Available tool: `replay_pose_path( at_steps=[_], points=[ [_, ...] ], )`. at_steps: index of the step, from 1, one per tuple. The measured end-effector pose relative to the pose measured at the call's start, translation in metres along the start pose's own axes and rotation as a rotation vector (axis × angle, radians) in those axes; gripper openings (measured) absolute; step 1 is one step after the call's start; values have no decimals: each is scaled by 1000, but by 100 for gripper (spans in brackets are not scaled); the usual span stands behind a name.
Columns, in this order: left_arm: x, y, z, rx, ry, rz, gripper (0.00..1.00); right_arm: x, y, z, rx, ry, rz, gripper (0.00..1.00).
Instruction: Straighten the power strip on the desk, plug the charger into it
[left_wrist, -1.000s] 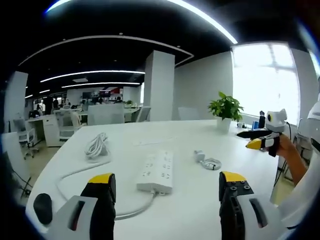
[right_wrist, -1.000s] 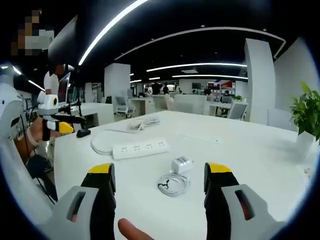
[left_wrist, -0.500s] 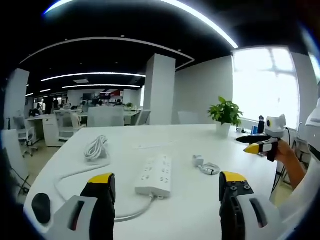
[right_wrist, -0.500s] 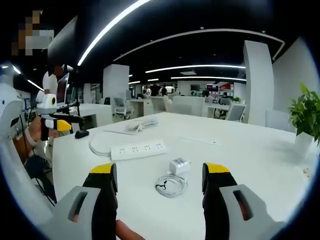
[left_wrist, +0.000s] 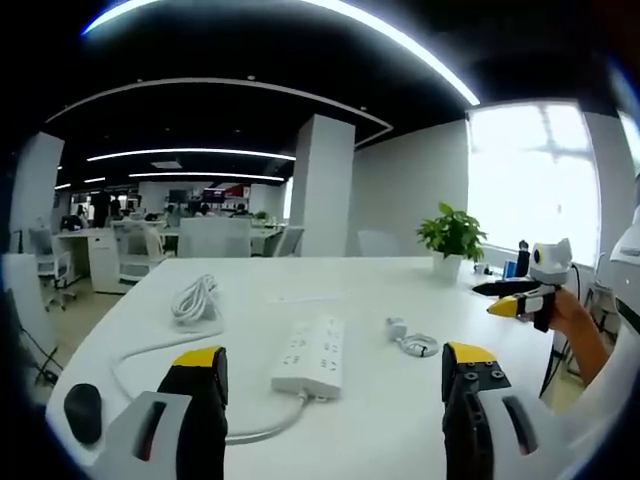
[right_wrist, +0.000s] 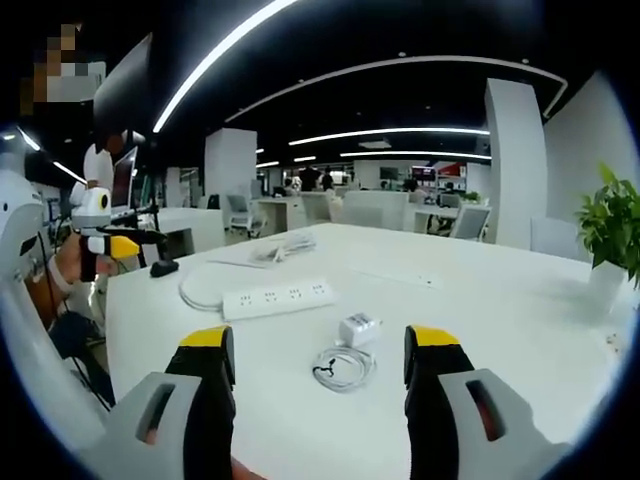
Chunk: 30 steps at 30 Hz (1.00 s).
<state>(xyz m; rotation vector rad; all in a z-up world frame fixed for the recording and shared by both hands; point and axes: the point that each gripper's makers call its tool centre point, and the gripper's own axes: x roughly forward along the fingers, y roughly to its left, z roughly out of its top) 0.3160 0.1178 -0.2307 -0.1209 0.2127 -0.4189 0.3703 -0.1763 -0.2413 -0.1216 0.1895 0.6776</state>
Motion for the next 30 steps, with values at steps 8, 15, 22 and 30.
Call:
replay_pose_path(
  at_steps=[8, 15, 22, 30],
  points=[
    [-3, -3, 4, -12, -19, -7, 89, -4, 0, 0, -5, -3, -5, 67],
    [-3, -4, 12, -24, -67, -5, 87, -6, -1, 0, -2, -7, -8, 67],
    [-4, -4, 18, 21, -92, -4, 86, -5, -2, -1, 4, -6, -6, 67],
    [-4, 2, 6, -6, -45, 6, 84, -2, 2, -3, -1, 1, 3, 67]
  ],
)
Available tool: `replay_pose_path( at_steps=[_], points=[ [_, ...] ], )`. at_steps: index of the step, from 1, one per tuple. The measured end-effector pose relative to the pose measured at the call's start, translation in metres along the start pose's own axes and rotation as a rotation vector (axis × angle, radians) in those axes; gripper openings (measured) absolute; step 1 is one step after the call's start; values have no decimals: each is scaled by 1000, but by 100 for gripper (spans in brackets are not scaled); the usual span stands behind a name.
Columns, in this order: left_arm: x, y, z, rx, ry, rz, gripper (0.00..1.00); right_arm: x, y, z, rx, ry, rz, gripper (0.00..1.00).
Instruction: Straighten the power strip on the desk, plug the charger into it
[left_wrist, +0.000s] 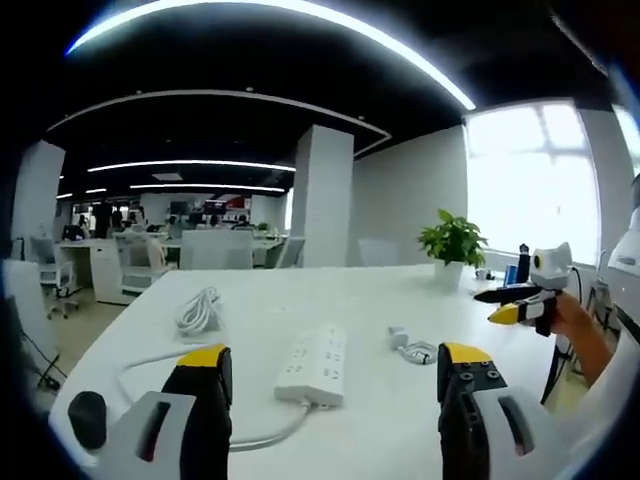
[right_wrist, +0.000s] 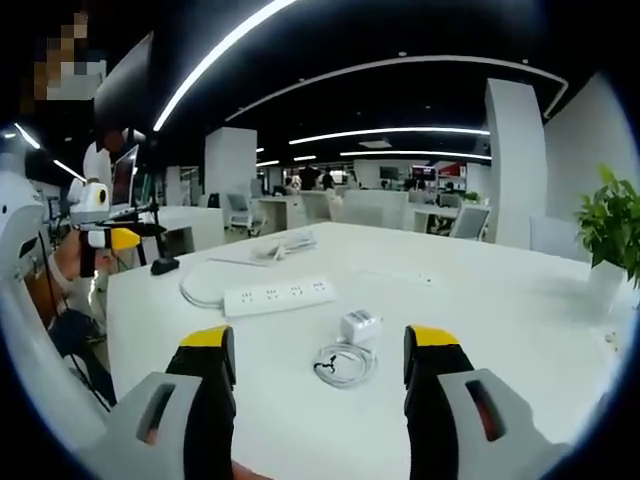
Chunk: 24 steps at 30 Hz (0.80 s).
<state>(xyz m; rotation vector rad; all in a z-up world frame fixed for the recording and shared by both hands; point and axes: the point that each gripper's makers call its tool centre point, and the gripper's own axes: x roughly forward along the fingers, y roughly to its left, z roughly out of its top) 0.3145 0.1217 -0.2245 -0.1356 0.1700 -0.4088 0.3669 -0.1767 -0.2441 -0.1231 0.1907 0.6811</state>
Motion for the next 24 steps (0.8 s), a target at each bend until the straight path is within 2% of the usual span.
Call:
replay_pose_path(
  at_steps=[2, 9, 24],
  points=[
    [1, 3, -4, -21, 17, -3, 82, 1, 0, -1, 3, 2, 3, 67],
    [14, 6, -13, -10, 70, 1, 84, 10, -1, -4, 6, 17, 7, 67],
    [67, 7, -31, -11, 211, -26, 84, 36, -4, -9, 14, 32, 42, 67]
  ],
)
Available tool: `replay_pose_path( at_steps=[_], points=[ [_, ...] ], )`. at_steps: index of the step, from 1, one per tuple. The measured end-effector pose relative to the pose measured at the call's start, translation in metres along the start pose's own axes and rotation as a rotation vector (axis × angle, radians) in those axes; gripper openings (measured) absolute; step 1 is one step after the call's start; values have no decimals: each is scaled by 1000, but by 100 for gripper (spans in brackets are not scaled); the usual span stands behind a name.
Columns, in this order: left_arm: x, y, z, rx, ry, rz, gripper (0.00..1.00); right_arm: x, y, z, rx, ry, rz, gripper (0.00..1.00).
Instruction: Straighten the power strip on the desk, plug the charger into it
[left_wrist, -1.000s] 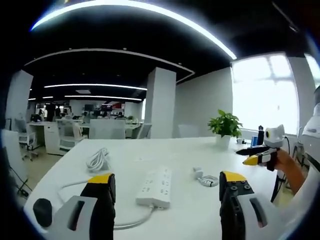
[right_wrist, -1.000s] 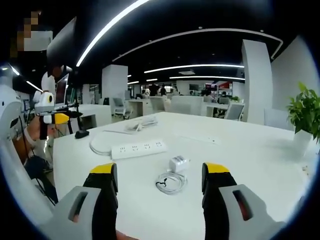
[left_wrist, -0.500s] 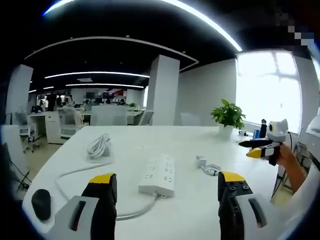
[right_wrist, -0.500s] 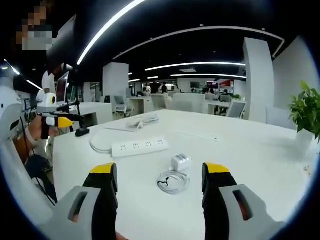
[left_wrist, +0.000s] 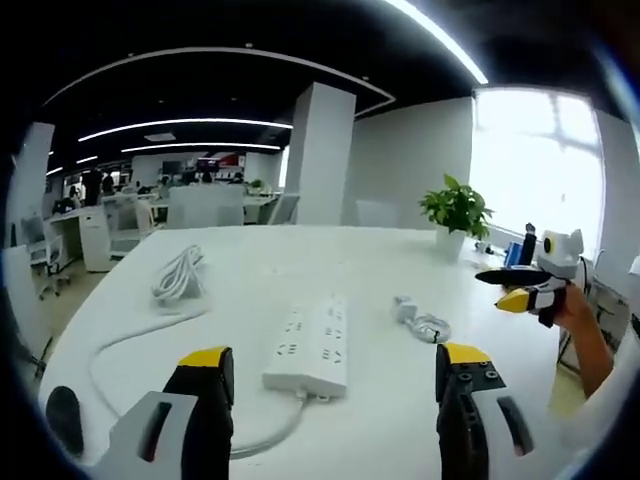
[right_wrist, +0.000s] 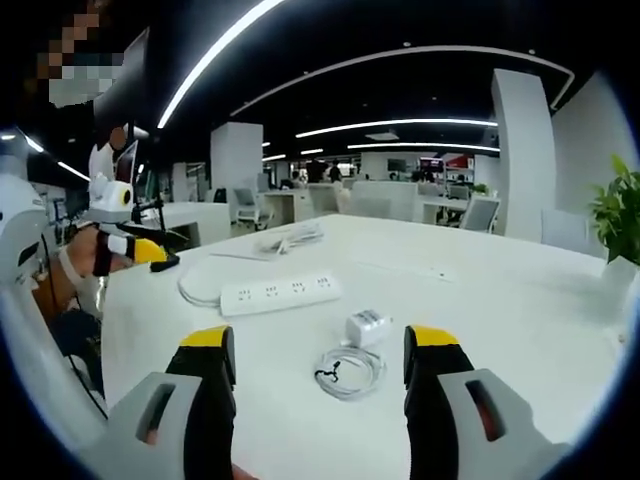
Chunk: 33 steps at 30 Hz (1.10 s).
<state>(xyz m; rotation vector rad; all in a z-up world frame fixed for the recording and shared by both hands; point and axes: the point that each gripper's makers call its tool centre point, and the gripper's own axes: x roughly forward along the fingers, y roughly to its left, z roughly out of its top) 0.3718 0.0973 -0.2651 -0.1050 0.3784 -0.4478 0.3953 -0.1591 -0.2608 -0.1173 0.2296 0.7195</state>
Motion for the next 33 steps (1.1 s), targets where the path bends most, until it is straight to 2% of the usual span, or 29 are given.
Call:
replay_pose_path(
  at_steps=[13, 20, 25, 33],
  points=[
    [56, -2, -5, 88, 136, -27, 84, 12, -10, -6, 19, 14, 2, 67],
    [82, -5, -3, 91, 169, -51, 86, 17, -16, -10, 31, 25, -1, 67],
    [99, 5, -20, 107, 246, -29, 87, 23, -21, -13, 42, 32, -1, 67],
    [114, 16, -35, 114, 308, 0, 86, 30, -29, -12, 52, 36, 1, 67]
  ],
)
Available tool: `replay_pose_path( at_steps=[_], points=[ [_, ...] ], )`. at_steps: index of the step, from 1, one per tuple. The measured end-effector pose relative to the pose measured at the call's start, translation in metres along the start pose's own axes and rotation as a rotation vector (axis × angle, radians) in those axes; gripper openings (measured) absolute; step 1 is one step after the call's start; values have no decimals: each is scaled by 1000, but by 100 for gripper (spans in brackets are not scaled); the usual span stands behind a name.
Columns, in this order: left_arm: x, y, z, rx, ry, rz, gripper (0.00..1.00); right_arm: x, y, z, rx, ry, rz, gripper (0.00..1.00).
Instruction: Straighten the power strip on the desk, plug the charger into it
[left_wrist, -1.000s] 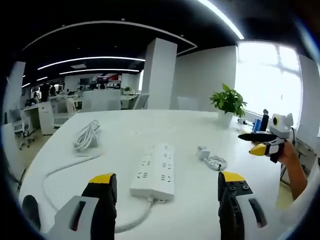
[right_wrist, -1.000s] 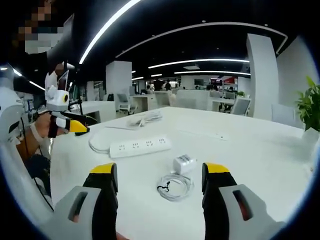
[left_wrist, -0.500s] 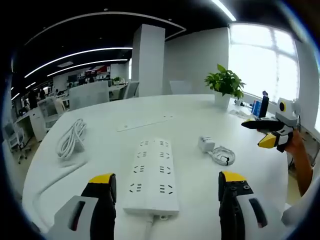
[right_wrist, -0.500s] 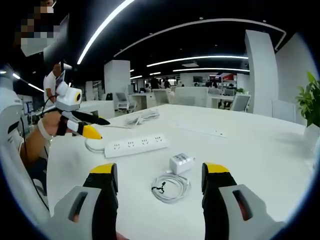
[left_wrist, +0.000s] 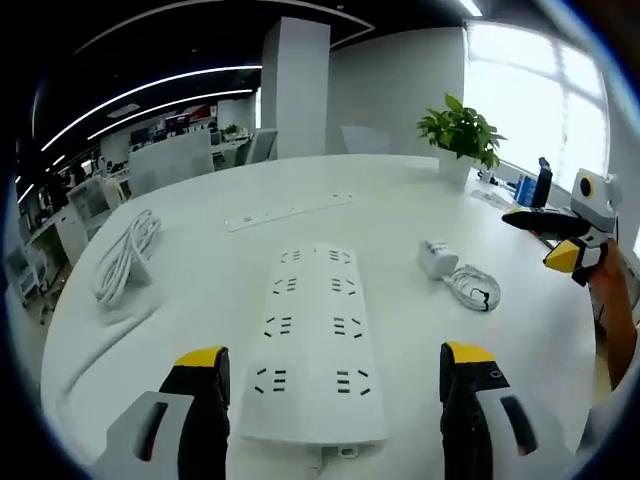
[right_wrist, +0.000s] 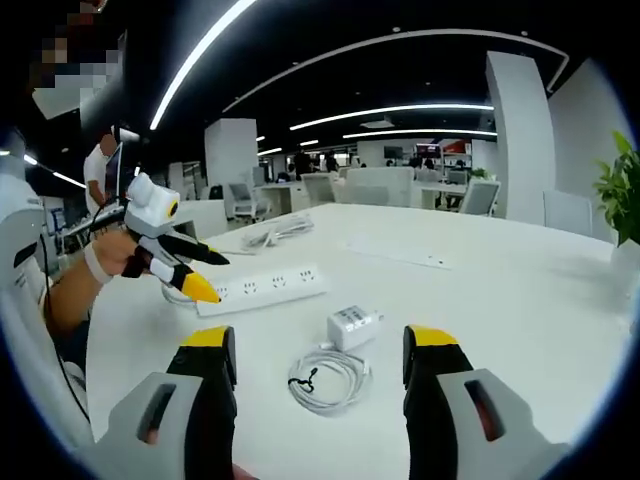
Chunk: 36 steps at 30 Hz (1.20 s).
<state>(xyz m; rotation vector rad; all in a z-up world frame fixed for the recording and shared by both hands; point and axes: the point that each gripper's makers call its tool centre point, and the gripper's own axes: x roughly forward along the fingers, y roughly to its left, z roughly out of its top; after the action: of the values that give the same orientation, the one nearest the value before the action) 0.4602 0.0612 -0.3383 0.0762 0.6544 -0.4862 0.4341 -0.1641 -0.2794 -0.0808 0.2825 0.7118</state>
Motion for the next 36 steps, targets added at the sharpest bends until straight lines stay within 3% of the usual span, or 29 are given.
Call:
replay_pose_path(
  at_steps=[15, 20, 29, 32, 36],
  points=[
    [20, 7, -13, 1, 72, 4, 80, 9, -3, 1, 13, 8, 11, 66],
    [24, 13, -20, 43, 123, 31, 74, 13, -2, 2, 17, 12, 19, 66],
    [28, 11, -19, 50, 143, 36, 73, 21, 0, 8, 5, 15, 47, 66],
    [29, 11, -20, 55, 156, 37, 73, 28, 2, 11, -37, 35, 68, 66],
    [29, 10, -21, 64, 188, 36, 73, 40, 13, 26, -174, 64, 150, 68]
  ],
)
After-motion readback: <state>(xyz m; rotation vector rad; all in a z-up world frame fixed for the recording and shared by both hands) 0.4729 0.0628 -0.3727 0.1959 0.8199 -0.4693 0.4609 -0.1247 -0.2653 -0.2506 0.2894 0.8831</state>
